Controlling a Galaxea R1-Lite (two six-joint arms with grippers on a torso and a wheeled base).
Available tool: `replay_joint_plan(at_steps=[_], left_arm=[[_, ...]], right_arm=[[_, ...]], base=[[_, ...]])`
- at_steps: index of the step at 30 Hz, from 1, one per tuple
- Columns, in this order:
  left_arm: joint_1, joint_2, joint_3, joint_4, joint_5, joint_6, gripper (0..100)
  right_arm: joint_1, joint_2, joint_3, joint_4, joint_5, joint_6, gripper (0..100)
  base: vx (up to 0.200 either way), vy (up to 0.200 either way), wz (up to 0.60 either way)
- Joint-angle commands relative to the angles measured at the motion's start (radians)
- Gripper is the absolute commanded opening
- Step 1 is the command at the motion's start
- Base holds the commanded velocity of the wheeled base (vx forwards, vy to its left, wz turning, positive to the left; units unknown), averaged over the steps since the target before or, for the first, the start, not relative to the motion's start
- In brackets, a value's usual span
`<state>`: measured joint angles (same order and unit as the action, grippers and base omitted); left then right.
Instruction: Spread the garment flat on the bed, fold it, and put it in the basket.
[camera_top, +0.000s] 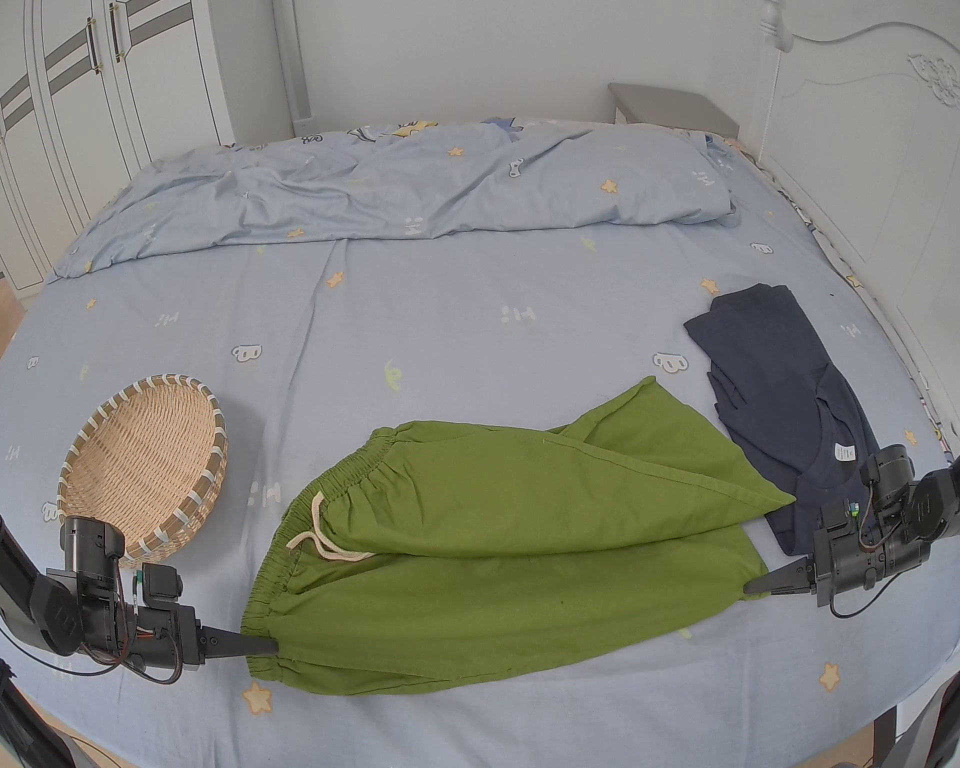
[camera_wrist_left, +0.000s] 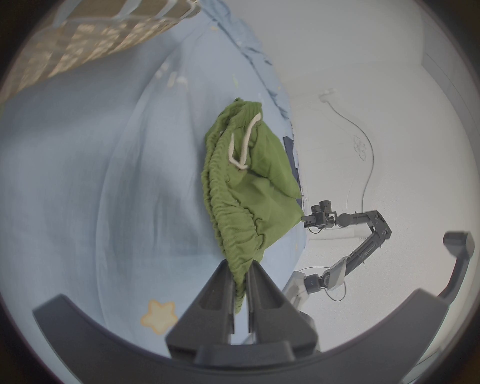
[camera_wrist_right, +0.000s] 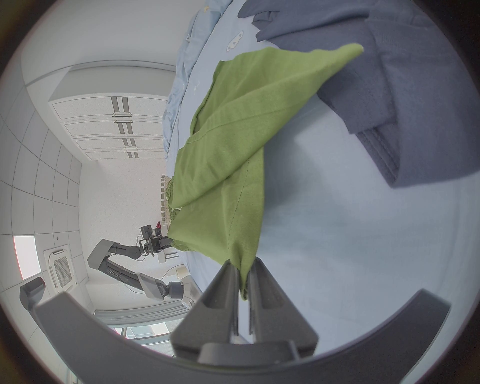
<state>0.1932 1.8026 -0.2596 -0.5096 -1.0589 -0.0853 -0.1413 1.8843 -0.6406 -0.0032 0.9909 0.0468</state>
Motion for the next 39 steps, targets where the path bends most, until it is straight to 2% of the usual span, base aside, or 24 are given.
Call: replay_joint_plan(at_steps=[1, 4, 5, 6, 8, 10, 12, 14, 17, 23, 31, 39], left_arm=[[0.005, -0.212, -0.168, 0.407, 0.034, 0.001, 0], [0.032, -0.247, -0.211, 0.583, 0.042, 0.053, 0], [0.052, -0.247, -0.207, 0.606, 0.045, 0.098, 0], [0.055, -0.247, -0.207, 0.609, 0.045, 0.104, 0], [0.123, -0.232, -0.165, 0.645, 0.063, 0.257, 0], [0.167, -0.189, -0.142, 0.649, 0.106, 0.334, 0], [0.181, -0.166, -0.132, 0.645, 0.148, 0.338, 0], [0.183, -0.164, -0.13, 0.645, 0.152, 0.338, 0], [0.178, -0.16, -0.113, 0.645, 0.16, 0.343, 0], [0.169, -0.158, -0.098, 0.645, 0.171, 0.345, 0], [0.126, -0.161, -0.049, 0.634, 0.22, 0.346, 0], [0.12, -0.157, -0.023, 0.612, 0.258, 0.348, 0]], right_arm=[[0.003, -0.18, -0.036, 0.172, -0.005, -0.001, 0], [0.002, -0.191, -0.031, 0.223, -0.008, -0.004, 0], [-0.003, -0.197, -0.025, 0.233, -0.009, -0.005, 0], [-0.004, -0.198, -0.024, 0.235, -0.011, -0.005, 0], [-0.011, -0.217, 0.019, 0.246, -0.015, -0.005, 0], [-0.008, -0.224, 0.062, 0.244, -0.017, -0.01, 0], [0.002, -0.231, 0.105, 0.236, -0.021, -0.01, 0], [0.002, -0.232, 0.114, 0.236, -0.023, -0.01, 0], [0.042, -0.258, 0.217, 0.198, -0.104, -0.01, 0], [0.062, -0.307, 0.361, 0.089, -0.129, -0.008, 0], [0.137, -0.294, 0.453, -0.038, -0.201, -0.004, 0], [0.143, -0.271, 0.506, -0.115, -0.253, -0.004, 0]], base=[[0.0, 0.0, 0.0], [0.0, 0.0, 0.0], [0.0, 0.0, 0.0], [0.0, 0.0, 0.0], [0.0, 0.0, 0.0], [0.0, 0.0, 0.0], [0.0, 0.0, 0.0], [0.0, 0.0, 0.0], [0.0, 0.0, 0.0], [0.0, 0.0, 0.0], [0.0, 0.0, 0.0], [0.0, 0.0, 0.0]])
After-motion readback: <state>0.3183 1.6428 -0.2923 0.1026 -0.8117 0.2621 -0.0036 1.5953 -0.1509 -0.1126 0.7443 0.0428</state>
